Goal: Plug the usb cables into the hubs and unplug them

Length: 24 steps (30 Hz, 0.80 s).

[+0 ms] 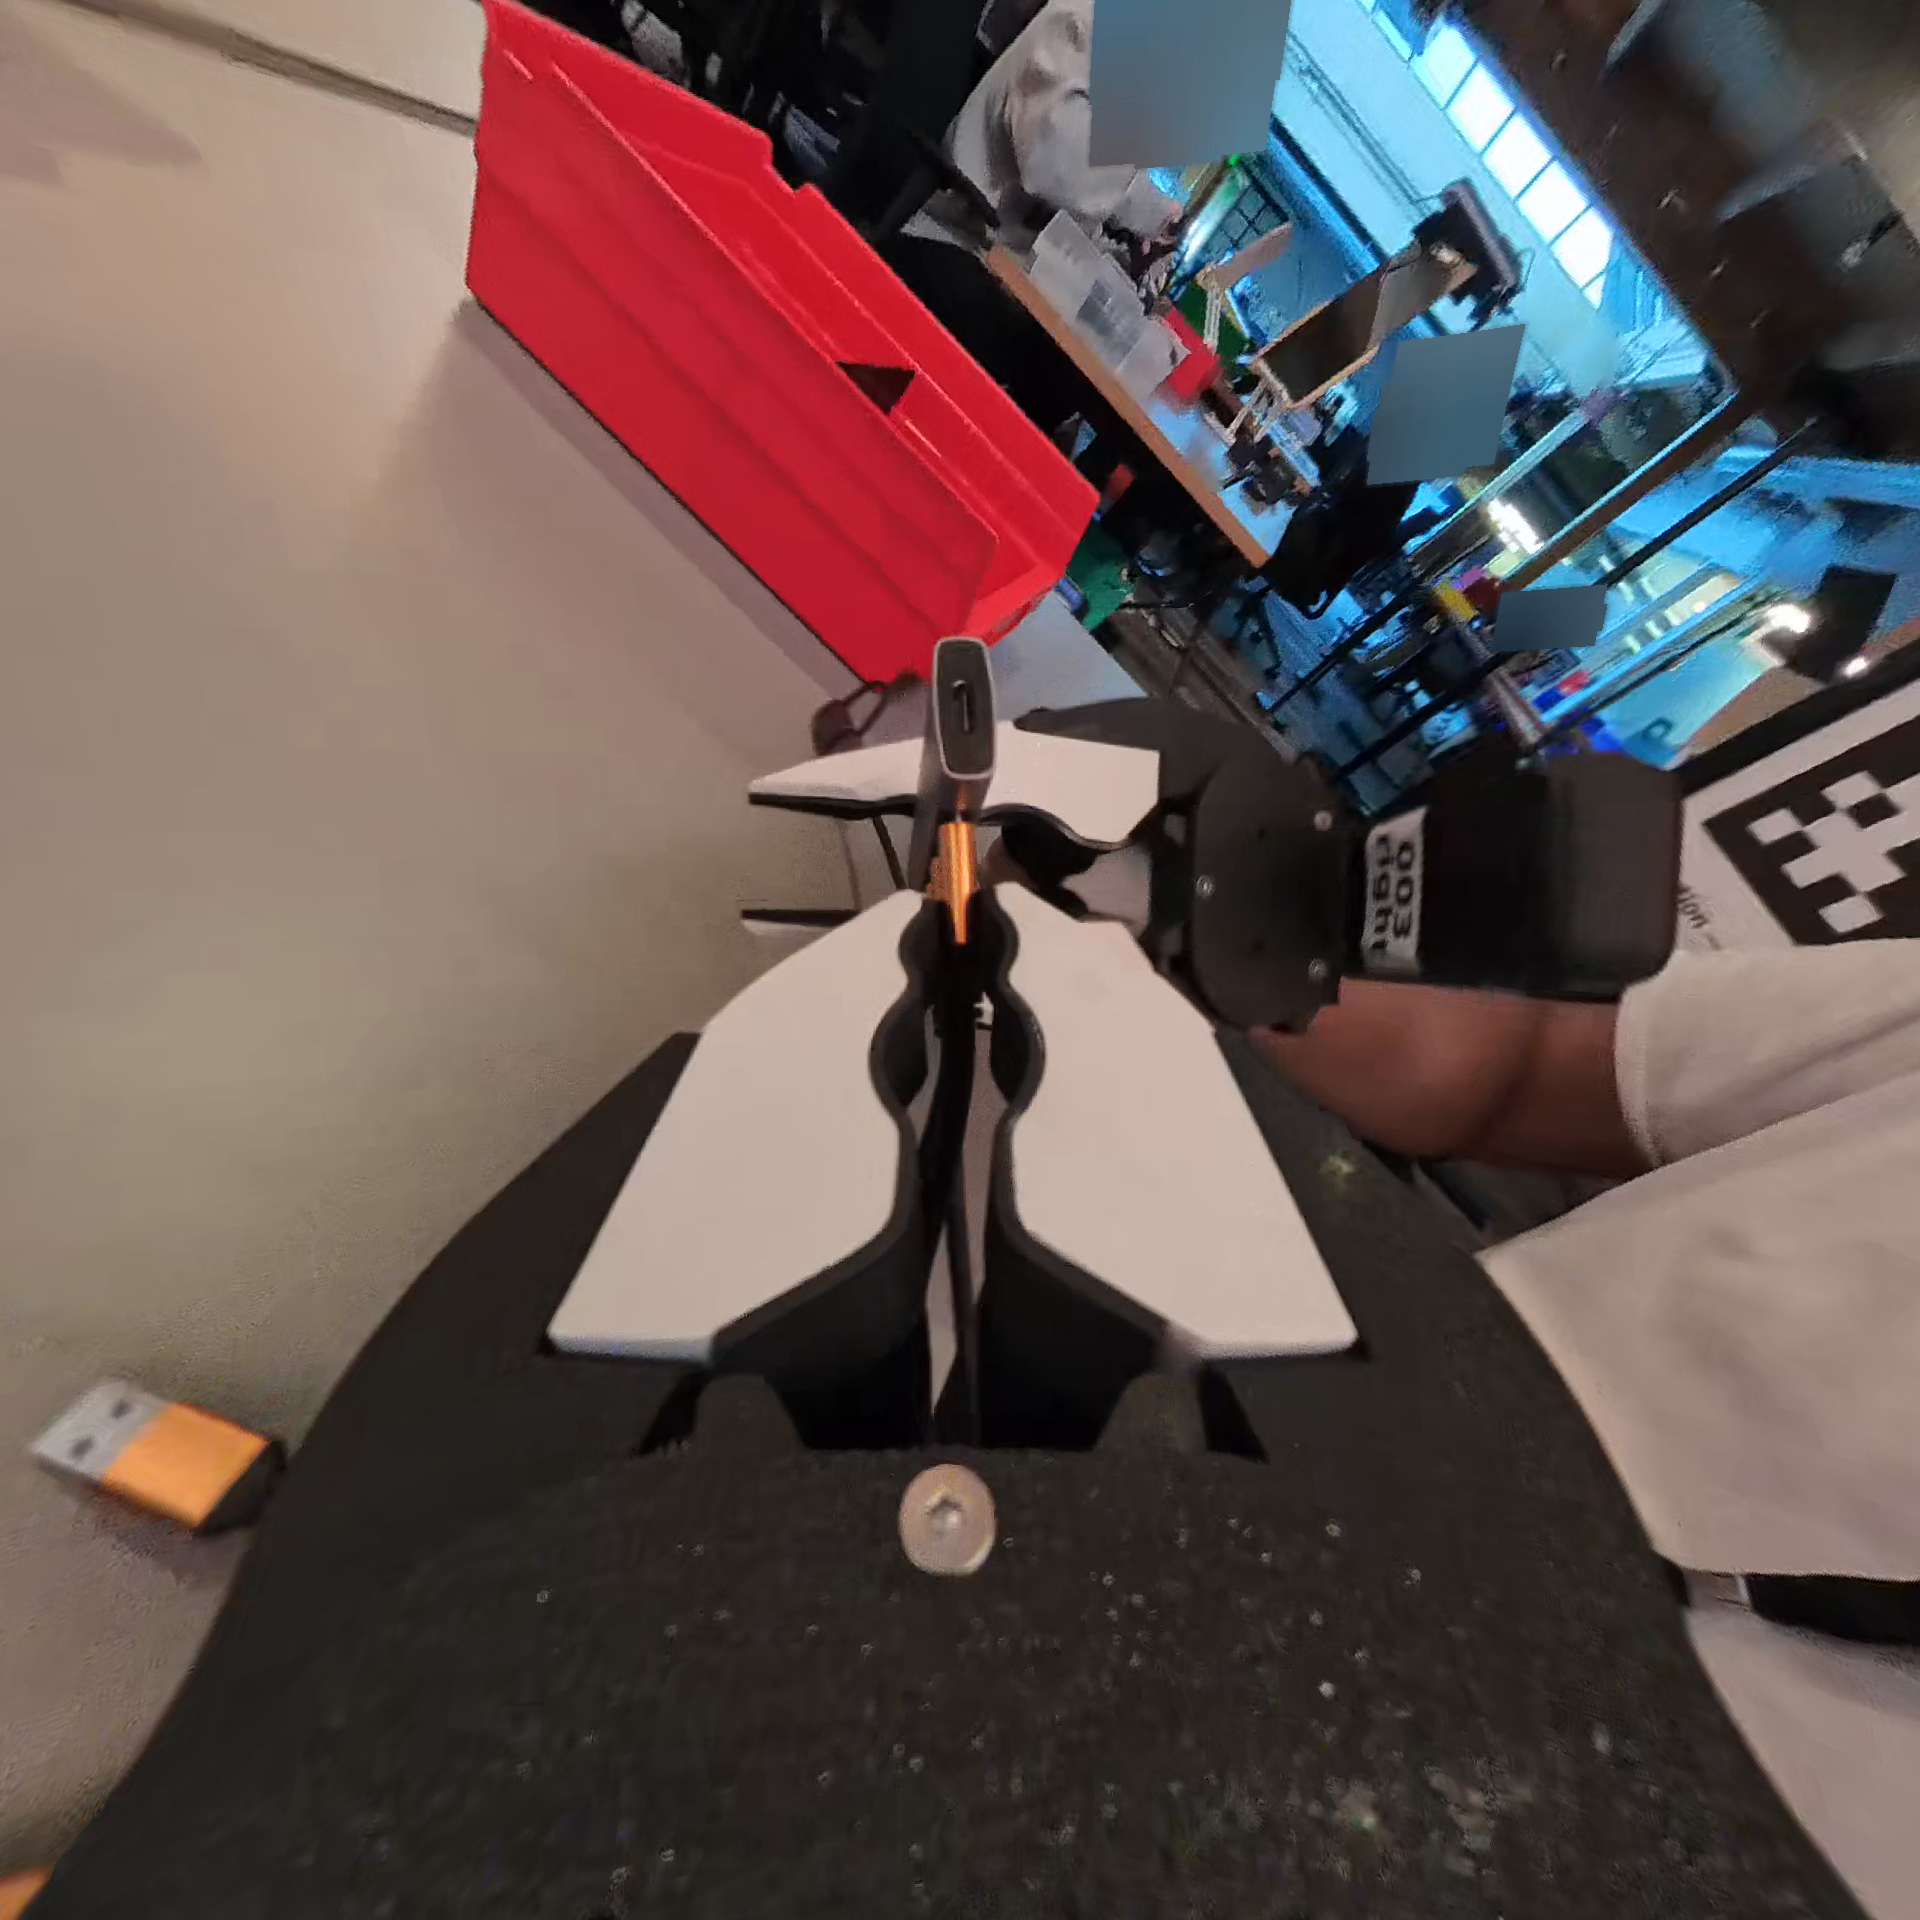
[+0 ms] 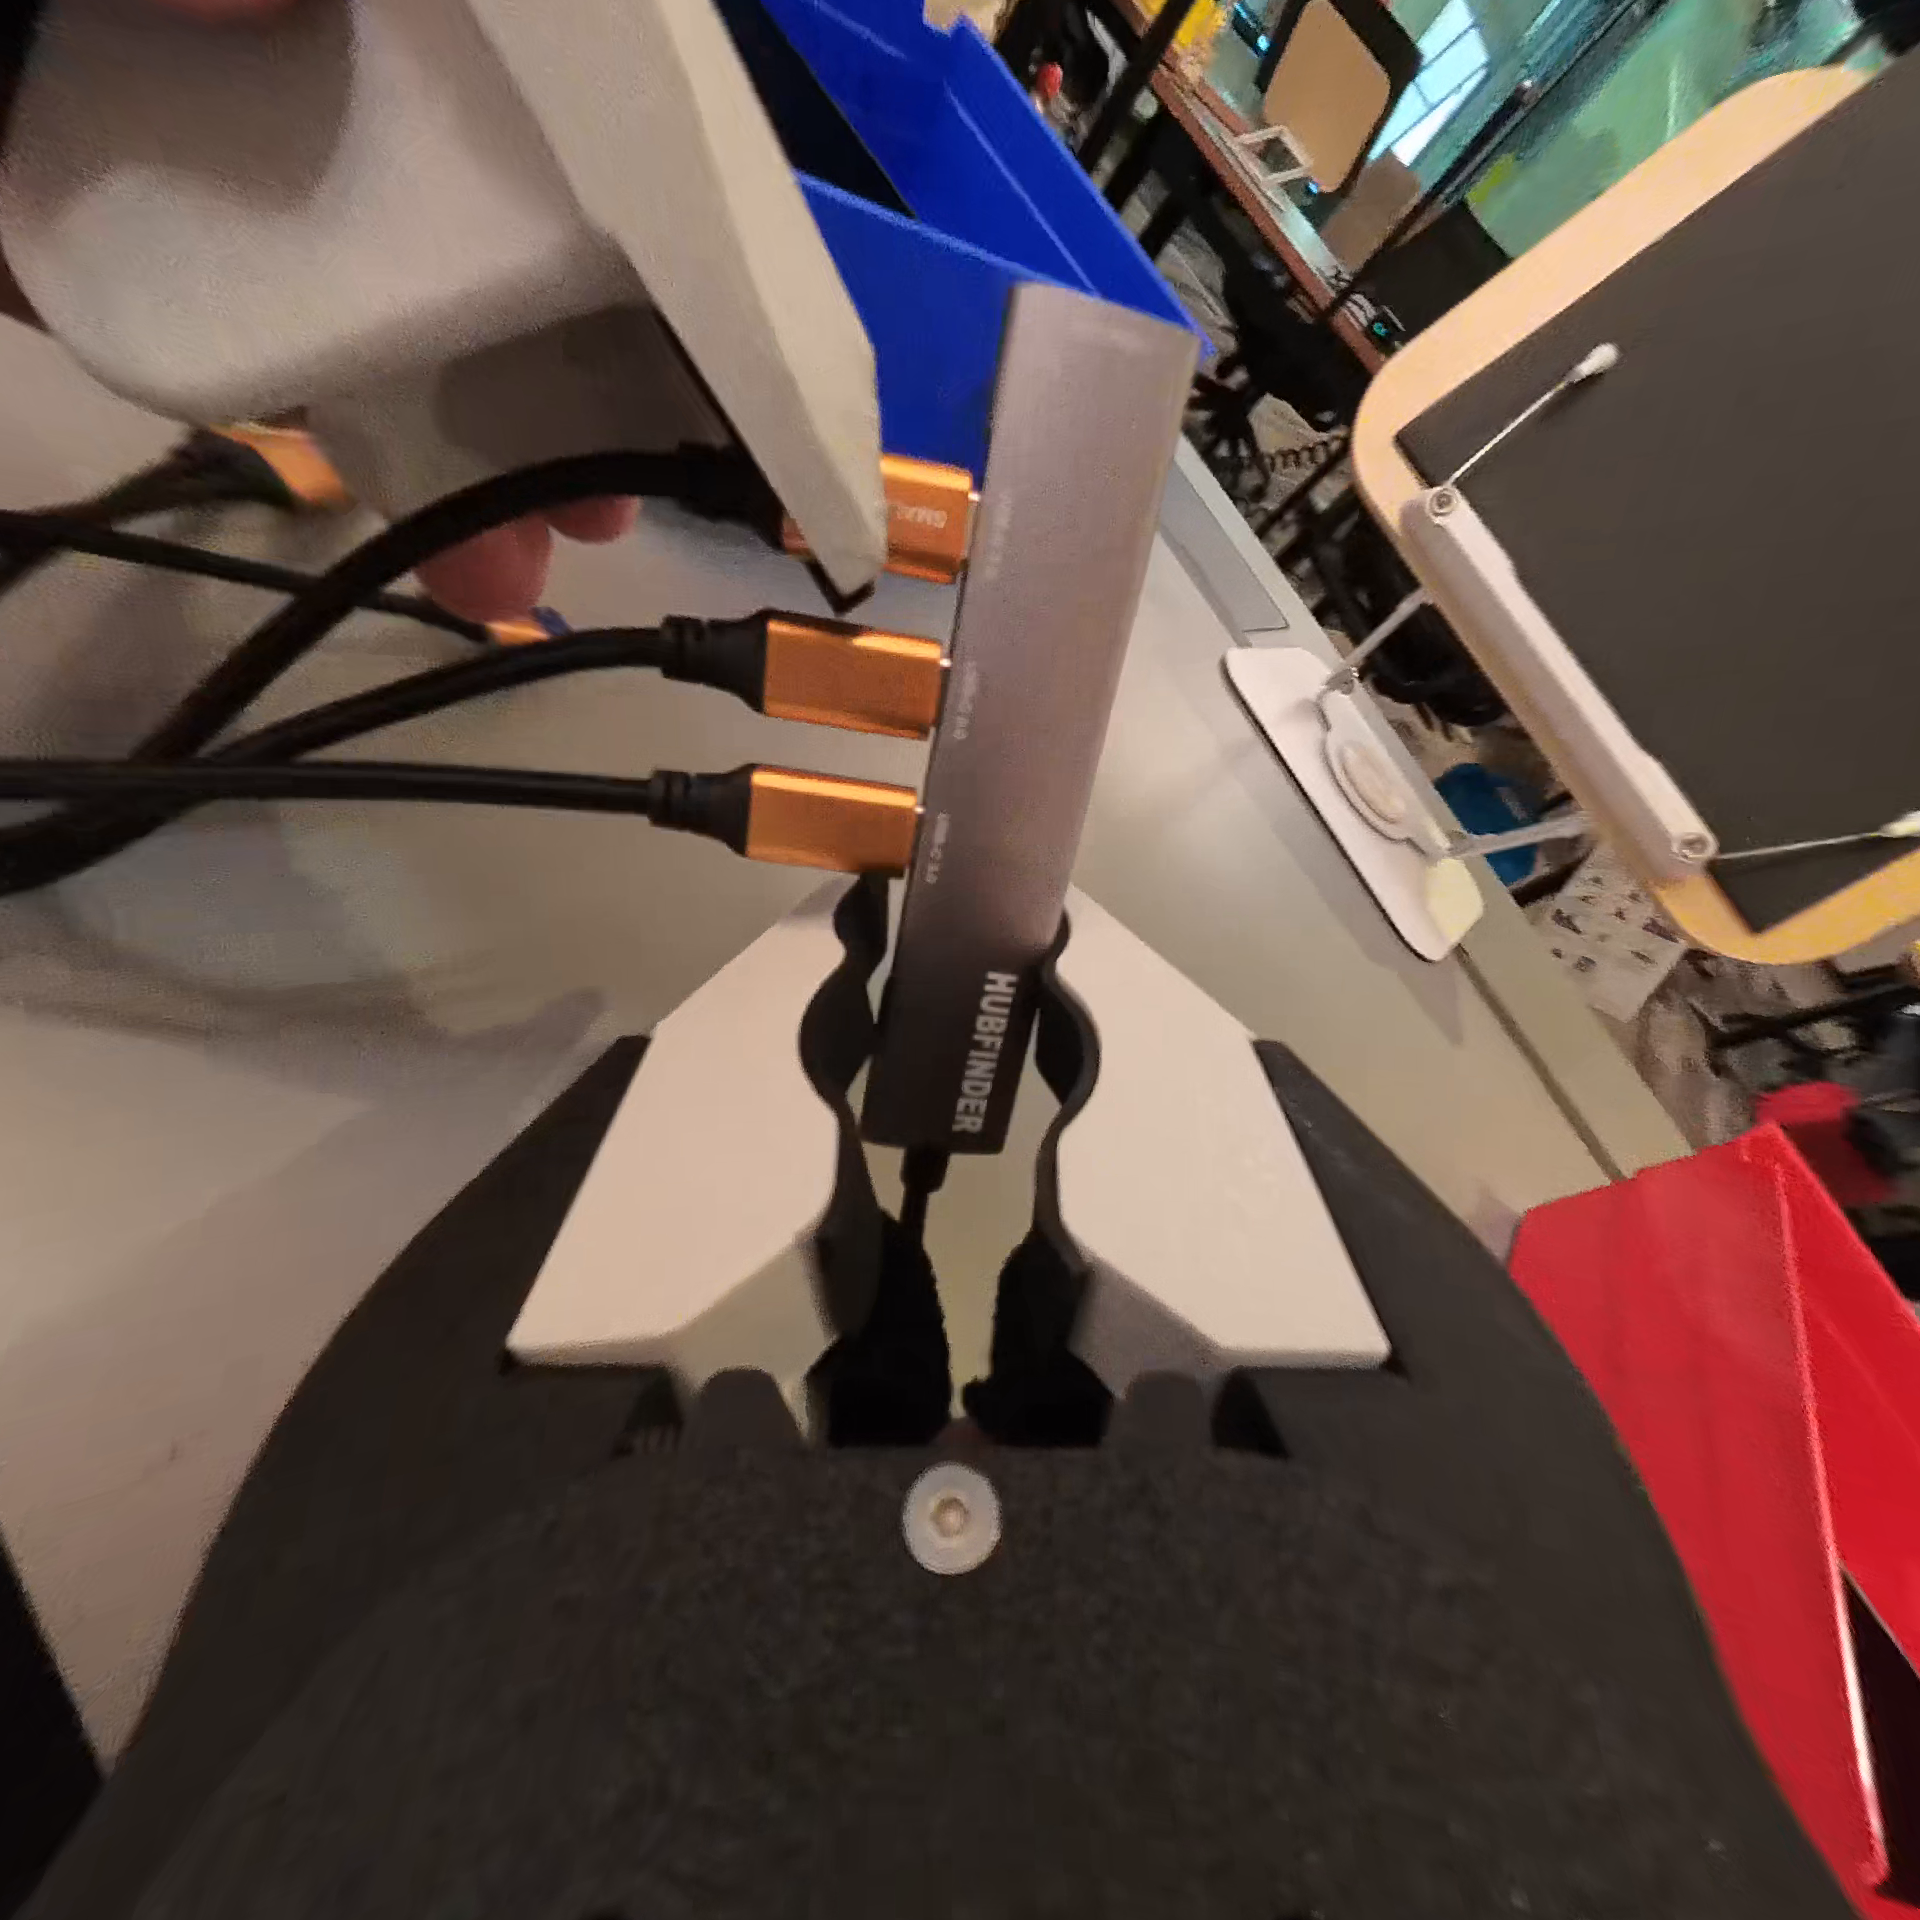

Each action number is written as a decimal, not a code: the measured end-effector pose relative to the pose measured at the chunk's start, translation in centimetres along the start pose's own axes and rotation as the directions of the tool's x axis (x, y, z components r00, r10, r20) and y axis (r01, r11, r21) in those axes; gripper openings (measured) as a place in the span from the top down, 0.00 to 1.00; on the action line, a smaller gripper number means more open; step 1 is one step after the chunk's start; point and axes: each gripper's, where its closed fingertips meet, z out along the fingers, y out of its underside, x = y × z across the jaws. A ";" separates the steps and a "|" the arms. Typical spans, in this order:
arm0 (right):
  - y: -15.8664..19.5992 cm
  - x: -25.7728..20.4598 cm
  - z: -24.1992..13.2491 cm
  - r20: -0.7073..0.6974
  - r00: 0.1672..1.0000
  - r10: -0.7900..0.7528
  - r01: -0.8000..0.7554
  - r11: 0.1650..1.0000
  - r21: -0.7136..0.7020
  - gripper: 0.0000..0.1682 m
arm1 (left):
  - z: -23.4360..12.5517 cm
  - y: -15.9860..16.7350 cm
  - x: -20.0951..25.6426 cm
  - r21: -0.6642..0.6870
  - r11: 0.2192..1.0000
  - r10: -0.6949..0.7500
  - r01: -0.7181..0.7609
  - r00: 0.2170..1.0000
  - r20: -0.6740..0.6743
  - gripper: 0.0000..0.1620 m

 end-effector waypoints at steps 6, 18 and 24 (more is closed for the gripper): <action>0.9 0.2 0.4 0.046 0.996 0.078 -0.076 0.996 -0.049 0.87 | 0.4 0.8 -0.4 -0.053 0.997 0.060 -0.058 0.998 0.031 0.96; 1.8 -0.4 0.7 0.163 0.980 0.116 -0.103 0.991 -0.085 0.87 | 0.7 1.8 -1.0 -0.122 0.981 0.163 -0.150 0.981 0.101 0.96; 0.3 -2.0 -2.4 0.460 0.871 0.170 -0.170 0.985 -0.042 0.76 | -0.2 2.0 -0.7 -0.230 0.914 0.366 -0.335 0.925 0.104 0.96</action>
